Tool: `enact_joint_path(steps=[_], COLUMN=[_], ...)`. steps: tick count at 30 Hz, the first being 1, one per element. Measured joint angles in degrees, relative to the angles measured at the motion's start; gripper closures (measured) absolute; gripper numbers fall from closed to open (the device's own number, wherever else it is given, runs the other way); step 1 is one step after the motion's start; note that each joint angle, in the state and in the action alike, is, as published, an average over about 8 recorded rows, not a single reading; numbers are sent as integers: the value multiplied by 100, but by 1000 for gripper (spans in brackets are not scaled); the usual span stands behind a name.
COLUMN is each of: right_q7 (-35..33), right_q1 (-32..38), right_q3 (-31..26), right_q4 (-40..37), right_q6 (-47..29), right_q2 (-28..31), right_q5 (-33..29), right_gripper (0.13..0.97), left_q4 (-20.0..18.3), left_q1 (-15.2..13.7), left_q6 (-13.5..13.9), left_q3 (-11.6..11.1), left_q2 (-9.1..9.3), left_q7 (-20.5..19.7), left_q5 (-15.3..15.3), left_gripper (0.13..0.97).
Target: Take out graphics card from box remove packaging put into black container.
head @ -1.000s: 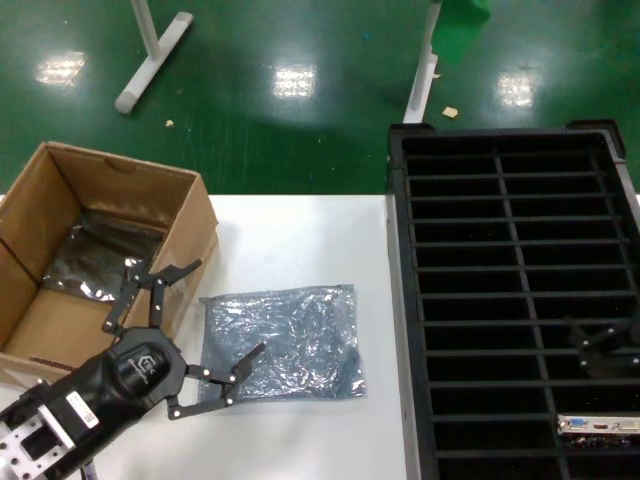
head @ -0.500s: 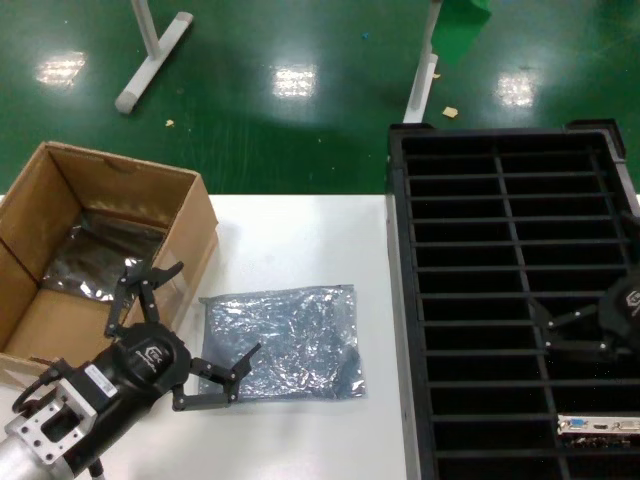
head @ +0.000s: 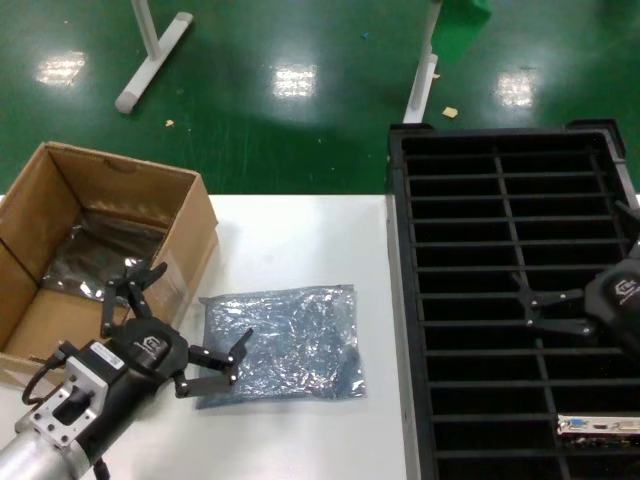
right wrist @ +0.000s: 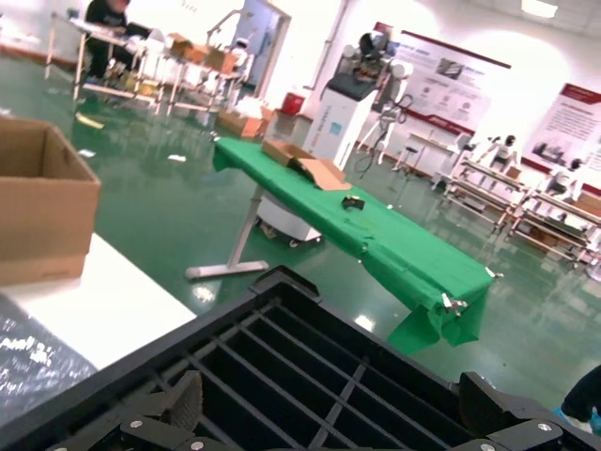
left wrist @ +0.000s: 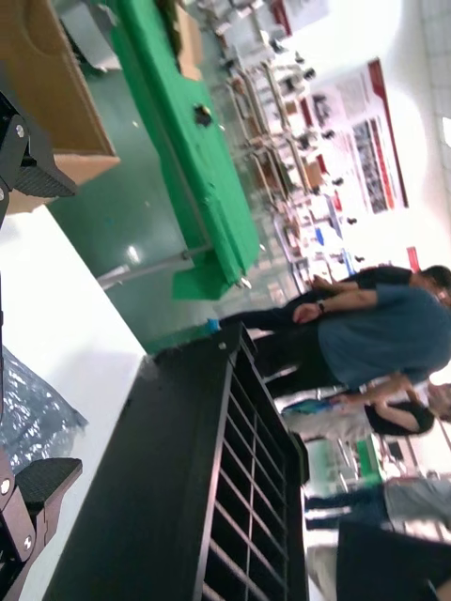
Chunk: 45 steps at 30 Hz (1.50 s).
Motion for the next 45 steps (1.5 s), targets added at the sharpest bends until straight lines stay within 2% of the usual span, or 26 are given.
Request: enact_joint_path(steps=[37, 41, 45], right_q7=[-1439, -1538, -1554], right_q1=[-39, -42, -42], right_q3=[-713, -761, -769], right_q4=[-1292, -1379, -1393], right_q6=[2381, 2542, 2568], right_q2=[-363, -388, -392], right_q5=[2923, 3121, 3153], right_gripper=[129, 129, 129], left_q4=[-977, -1044, -1054], left_q1=[254, 272, 275], left_q6=[-2871, -3065, -3096], left_q3=[358, 382, 386], left_q2=[514, 549, 554], left_q7=[-2619, -2799, -2828], left_q5=[1236, 1320, 1333], left_gripper=[132, 132, 132])
